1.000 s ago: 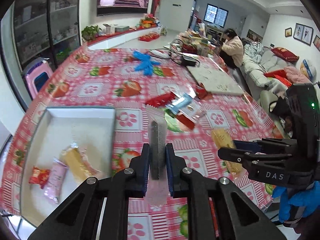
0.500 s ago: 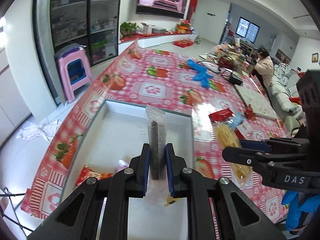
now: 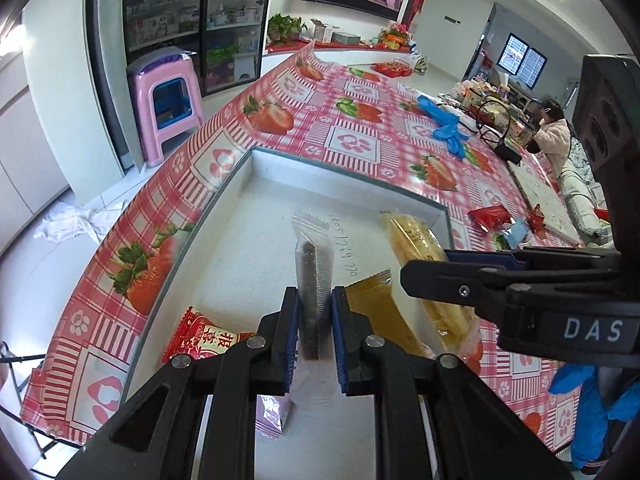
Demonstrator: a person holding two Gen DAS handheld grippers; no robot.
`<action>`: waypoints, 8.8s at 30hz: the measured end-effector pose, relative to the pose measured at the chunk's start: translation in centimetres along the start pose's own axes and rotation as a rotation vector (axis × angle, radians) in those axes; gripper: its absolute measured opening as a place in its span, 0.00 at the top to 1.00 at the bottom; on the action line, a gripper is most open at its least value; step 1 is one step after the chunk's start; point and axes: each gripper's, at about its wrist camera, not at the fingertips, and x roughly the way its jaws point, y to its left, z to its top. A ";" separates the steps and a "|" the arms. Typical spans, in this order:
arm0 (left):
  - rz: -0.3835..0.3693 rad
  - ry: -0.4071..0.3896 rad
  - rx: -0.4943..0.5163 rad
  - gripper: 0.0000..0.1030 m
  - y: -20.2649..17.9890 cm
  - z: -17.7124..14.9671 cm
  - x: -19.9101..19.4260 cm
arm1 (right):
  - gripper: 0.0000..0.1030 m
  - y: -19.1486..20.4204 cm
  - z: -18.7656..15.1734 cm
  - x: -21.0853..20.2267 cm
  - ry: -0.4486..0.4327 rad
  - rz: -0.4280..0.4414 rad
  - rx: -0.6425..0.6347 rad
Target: Organize snacks
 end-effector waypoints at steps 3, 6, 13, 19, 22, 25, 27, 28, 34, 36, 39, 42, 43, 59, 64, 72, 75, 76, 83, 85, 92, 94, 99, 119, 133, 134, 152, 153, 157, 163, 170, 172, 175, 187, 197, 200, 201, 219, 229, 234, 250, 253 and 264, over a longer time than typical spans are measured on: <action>0.006 0.009 0.002 0.69 -0.3 0.1 0.1 | 0.29 -0.4 0.2 0.6 0.024 -0.005 0.007; 0.006 -0.002 0.019 0.43 -1.1 0.6 -0.6 | 0.17 -1.7 0.2 -0.4 -0.012 -0.033 0.032; -0.064 -0.057 0.171 0.24 -6.5 3.5 -4.3 | 0.17 -9.4 -0.5 -4.8 -0.095 -0.104 0.200; -0.166 -0.112 0.359 0.18 -14.0 7.1 -5.4 | 0.17 -19.1 -2.5 -9.7 -0.168 -0.188 0.457; -0.159 -0.088 0.440 0.18 -17.8 7.5 -2.0 | 0.17 -23.8 -3.9 -11.4 -0.219 -0.207 0.604; -0.100 -0.040 0.504 0.18 -20.6 6.9 2.6 | 0.17 -27.4 -5.1 -11.9 -0.256 -0.223 0.705; -0.066 -0.009 0.507 0.18 -21.5 6.6 5.4 | 0.17 -28.7 -5.6 -11.6 -0.258 -0.231 0.727; -0.061 0.008 0.500 0.18 -21.8 6.6 6.5 | 0.17 -29.2 -5.7 -11.1 -0.244 -0.234 0.724; -0.048 0.042 0.489 0.18 -23.3 6.5 11.2 | 0.17 -29.9 -6.4 -8.6 -0.185 -0.245 0.690; -0.033 0.059 0.504 0.18 -23.9 6.4 12.7 | 0.17 -29.8 -6.2 -7.8 -0.175 -0.239 0.692; -0.034 0.090 0.484 0.18 -24.2 6.3 15.0 | 0.17 -29.0 -5.5 -6.9 -0.168 -0.281 0.637; -0.029 0.083 0.445 0.19 -24.2 6.4 16.2 | 0.17 -28.4 -5.1 -6.2 -0.152 -0.330 0.585; -0.024 0.073 0.457 0.20 -24.5 6.2 16.2 | 0.17 -28.2 -5.0 -6.0 -0.144 -0.349 0.557; -0.049 0.089 0.422 0.68 -22.4 -3.8 8.2 | 0.48 -24.1 -12.0 -7.8 -0.079 -0.408 0.272; -0.038 0.070 0.380 0.30 -22.0 -4.0 7.0 | 0.44 -23.7 -14.9 -9.1 -0.052 -0.386 0.246; -0.020 0.050 0.431 0.20 -23.7 -2.0 8.7 | 0.24 -23.4 -10.6 -9.5 -0.137 -0.428 0.054; -0.037 0.078 0.449 0.20 -24.1 -2.0 10.0 | 0.24 -24.1 -8.5 -7.5 -0.108 -0.423 -0.019; -0.041 0.091 0.453 0.20 -24.2 -2.1 10.5 | 0.24 -24.3 -8.2 -7.1 -0.104 -0.406 -0.024; -0.039 0.073 0.390 0.67 -24.0 -2.3 10.0 | 0.56 -25.5 -8.4 -6.2 -0.099 -0.390 0.053; -0.018 0.087 0.363 0.71 -23.8 -3.0 9.3 | 0.59 -25.8 -9.3 -6.9 -0.103 -0.387 0.130; -0.057 0.124 0.314 0.49 -23.4 -7.9 5.5 | 0.59 -23.7 -17.3 -9.9 -0.081 -0.454 0.330; -0.063 0.123 0.313 0.13 -23.1 -8.5 4.8 | 0.53 -22.4 -19.5 -10.4 -0.078 -0.447 0.341; -0.037 0.106 0.280 0.11 -21.7 -7.9 4.6 | 0.00 -21.0 -22.3 -12.1 -0.139 -0.517 0.331; -0.024 0.011 0.321 0.00 -22.1 -7.7 7.3 | 0.00 -21.4 -22.3 -9.8 -0.276 -0.579 0.343; -0.025 0.011 0.322 0.00 -22.1 -7.7 7.3 | 0.00 -21.4 -22.2 -9.6 -0.279 -0.583 0.344; -0.025 0.011 0.322 0.00 -22.1 -7.7 7.3 | 0.00 -21.4 -22.3 -9.6 -0.279 -0.583 0.344; -0.025 0.010 0.322 0.00 -22.1 -7.7 7.3 | 0.00 -21.4 -22.2 -9.6 -0.279 -0.583 0.343; -0.025 0.010 0.322 0.00 -22.1 -7.7 7.3 | 0.00 -21.4 -22.2 -9.6 -0.279 -0.583 0.343; -0.025 0.010 0.322 0.00 -22.1 -7.7 7.3 | 0.00 -21.4 -22.2 -9.6 -0.279 -0.583 0.343; -0.024 0.010 0.322 0.00 -22.1 -7.7 7.3 | 0.00 -21.4 -22.3 -9.6 -0.279 -0.583 0.343; -0.025 0.010 0.322 0.00 -22.1 -7.7 7.3 | 0.00 -21.4 -22.2 -9.6 -0.279 -0.583 0.343; -0.025 0.010 0.322 0.00 -22.1 -7.7 7.3 | 0.00 -21.4 -22.2 -9.6 -0.279 -0.583 0.343; -0.025 0.010 0.322 0.00 -22.1 -7.7 7.3 | 0.00 -21.4 -22.2 -9.5 -0.279 -0.583 0.343; -0.024 0.010 0.322 0.00 -22.1 -7.7 7.3 | 0.00 -21.4 -22.2 -9.5 -0.279 -0.583 0.342; -0.025 0.009 0.322 0.00 -22.1 -7.7 7.3 | 0.00 -21.4 -22.2 -9.5 -0.279 -0.583 0.342; -0.025 0.009 0.322 0.00 -22.1 -7.7 7.3 | 0.00 -21.3 -22.2 -9.5 -0.279 -0.583 0.342; -0.025 0.009 0.322 0.00 -22.1 -7.7 7.3 | 0.00 -21.3 -22.2 -9.5 -0.278 -0.583 0.342; -0.024 0.009 0.321 0.00 -22.1 -7.7 7.3 | 0.00 -21.4 -22.2 -9.5 -0.277 -0.583 0.341; -0.025 0.008 0.321 0.00 -22.1 -7.8 7.3 | 0.00 -21.3 -22.1 -9.5 -0.269 -0.577 0.333; -0.025 0.008 0.321 0.00 -22.1 -7.8 7.3 | 0.00 -21.3 -22.1 -9.6 -0.270 -0.577 0.333; -0.025 0.008 0.321 0.00 -22.0 -7.8 7.3 | 0.00 -21.3 -22.2 -9.6 -0.270 -0.577 0.332; -0.026 0.009 0.323 0.00 -22.1 -7.8 7.3 | 0.00 -21.3 -22.1 -9.6 -0.269 -0.577 0.331; -0.020 0.040 0.333 0.00 -22.4 -7.6 7.2 | 0.00 -21.9 -21.0 -9.6 -0.165 -0.536 0.316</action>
